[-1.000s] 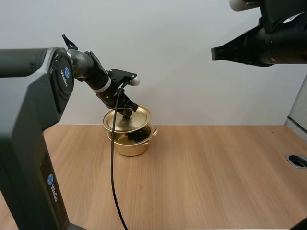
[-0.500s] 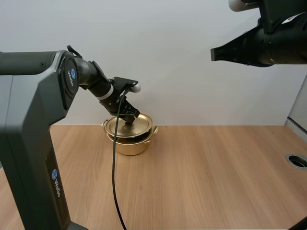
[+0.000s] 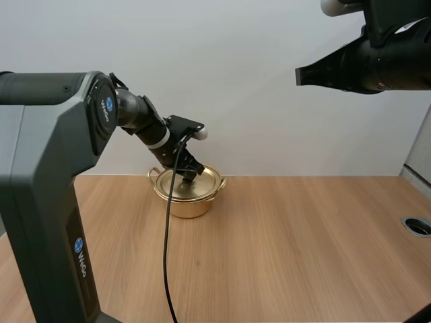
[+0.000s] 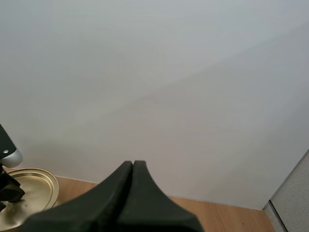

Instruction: Open the pot, put the car inside, and close it

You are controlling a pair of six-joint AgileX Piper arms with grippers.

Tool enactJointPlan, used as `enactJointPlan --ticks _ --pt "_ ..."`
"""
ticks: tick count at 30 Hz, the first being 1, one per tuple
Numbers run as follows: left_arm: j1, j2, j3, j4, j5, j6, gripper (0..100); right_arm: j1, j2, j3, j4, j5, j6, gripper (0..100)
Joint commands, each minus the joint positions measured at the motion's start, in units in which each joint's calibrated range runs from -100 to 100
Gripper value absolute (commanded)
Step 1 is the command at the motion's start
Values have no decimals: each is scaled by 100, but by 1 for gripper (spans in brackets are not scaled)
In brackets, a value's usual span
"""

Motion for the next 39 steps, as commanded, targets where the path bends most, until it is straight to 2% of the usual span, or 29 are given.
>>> enactJointPlan --ticks 1,4,7,8,9,14,17,21,25,27,29,34,39 --pt "-78 2 8 163 -145 -40 0 -6 -4 5 2 4 -4 0" --pt "-114 2 8 209 -527 -146 0 -6 -4 5 2 4 -4 0" --pt "-114 2 8 302 -517 -146 13 -6 -4 5 2 4 -4 0" --pt "-114 2 8 320 -458 -146 23 -6 -4 5 2 4 -4 0" --pt "-114 2 8 320 -442 -146 28 -6 -4 5 2 4 -4 0" --pt "-114 -66 8 320 -307 -201 79 -6 9 5 2 4 -4 0" --pt "-114 -329 -4 320 -307 -223 100 -6 20 5 13 4 -4 0" --pt "-89 -904 -38 -128 -307 -223 100 -6 33 5 25 4 -4 0" --pt "48 -1621 51 -1354 -24 -223 100 -6 177 5 25 -25 -84 0" --pt "141 -2043 146 -1905 393 11 100 -6 290 5 41 -153 -223 0" --pt "232 -2488 276 -2223 754 233 94 -6 394 5 41 -377 -353 0" --pt "507 -3966 671 -2711 1261 376 71 -6 780 5 533 -621 -864 0" --pt "794 -5746 973 -2833 1433 376 71 -6 1116 5 1148 -302 -1385 0"
